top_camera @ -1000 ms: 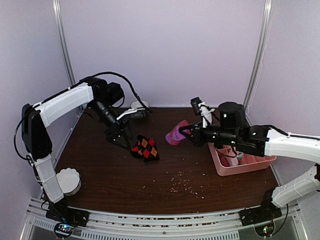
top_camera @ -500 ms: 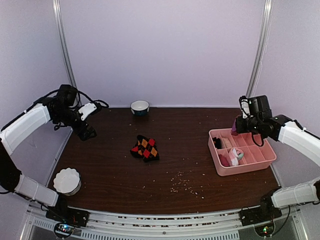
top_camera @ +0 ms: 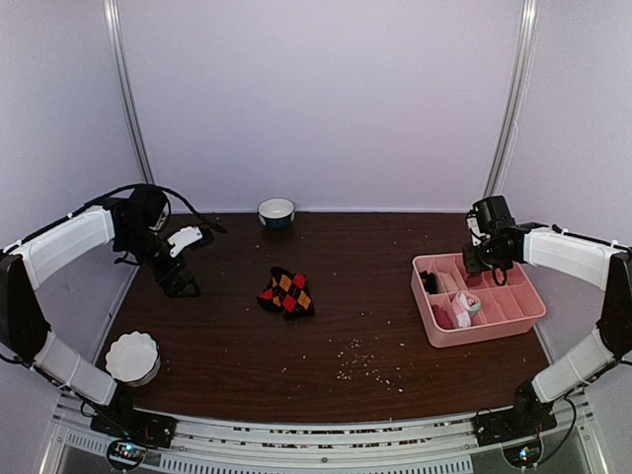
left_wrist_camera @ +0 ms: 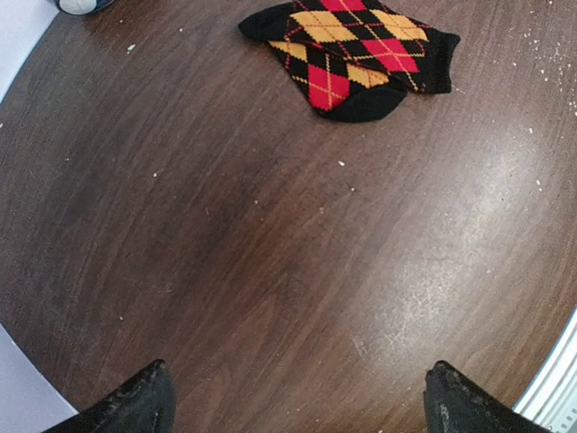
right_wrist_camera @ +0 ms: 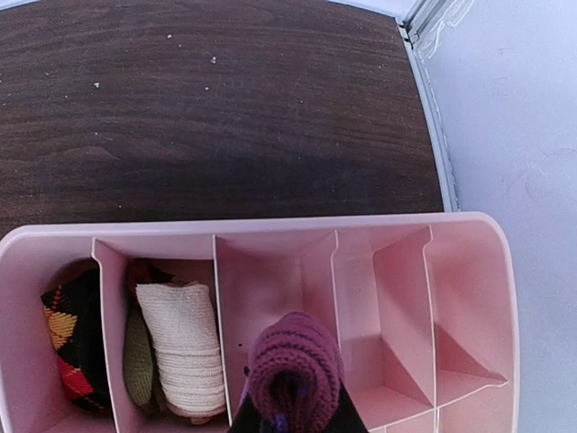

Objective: Roll the socks
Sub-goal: Place the sock in the storage box.

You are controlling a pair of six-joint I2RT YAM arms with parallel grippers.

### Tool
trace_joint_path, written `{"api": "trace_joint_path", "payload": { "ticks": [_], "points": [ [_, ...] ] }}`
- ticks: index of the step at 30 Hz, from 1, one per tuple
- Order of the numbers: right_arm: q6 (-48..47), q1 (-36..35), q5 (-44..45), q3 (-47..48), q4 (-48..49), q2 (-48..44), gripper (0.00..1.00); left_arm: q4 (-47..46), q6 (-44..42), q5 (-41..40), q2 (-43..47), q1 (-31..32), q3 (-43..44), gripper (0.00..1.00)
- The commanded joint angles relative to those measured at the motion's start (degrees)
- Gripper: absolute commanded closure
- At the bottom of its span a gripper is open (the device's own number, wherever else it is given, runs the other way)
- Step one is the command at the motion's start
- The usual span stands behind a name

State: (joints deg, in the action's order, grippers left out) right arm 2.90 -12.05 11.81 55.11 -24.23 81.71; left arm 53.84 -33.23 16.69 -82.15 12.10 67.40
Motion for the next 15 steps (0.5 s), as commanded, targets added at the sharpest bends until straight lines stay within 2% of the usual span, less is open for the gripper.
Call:
{"api": "trace_joint_path", "payload": {
  "ticks": [1, 10, 15],
  "points": [
    [-2.1, 1.3, -0.1, 2.8, 1.3, 2.5, 1.00, 0.8, -1.0, 1.8, -0.4, 0.2, 0.9, 0.02],
    [-3.2, 2.3, -3.4, 4.9, 0.4, 8.0, 1.00, 3.5, -1.1, 1.2, 0.3, 0.1, 1.7, 0.02],
    [-2.5, 2.6, -7.3, 6.8, -0.6, 7.7, 0.56, 4.7, -1.2, 0.0, 0.8, 0.2, 2.3, 0.02]
  ]
}}
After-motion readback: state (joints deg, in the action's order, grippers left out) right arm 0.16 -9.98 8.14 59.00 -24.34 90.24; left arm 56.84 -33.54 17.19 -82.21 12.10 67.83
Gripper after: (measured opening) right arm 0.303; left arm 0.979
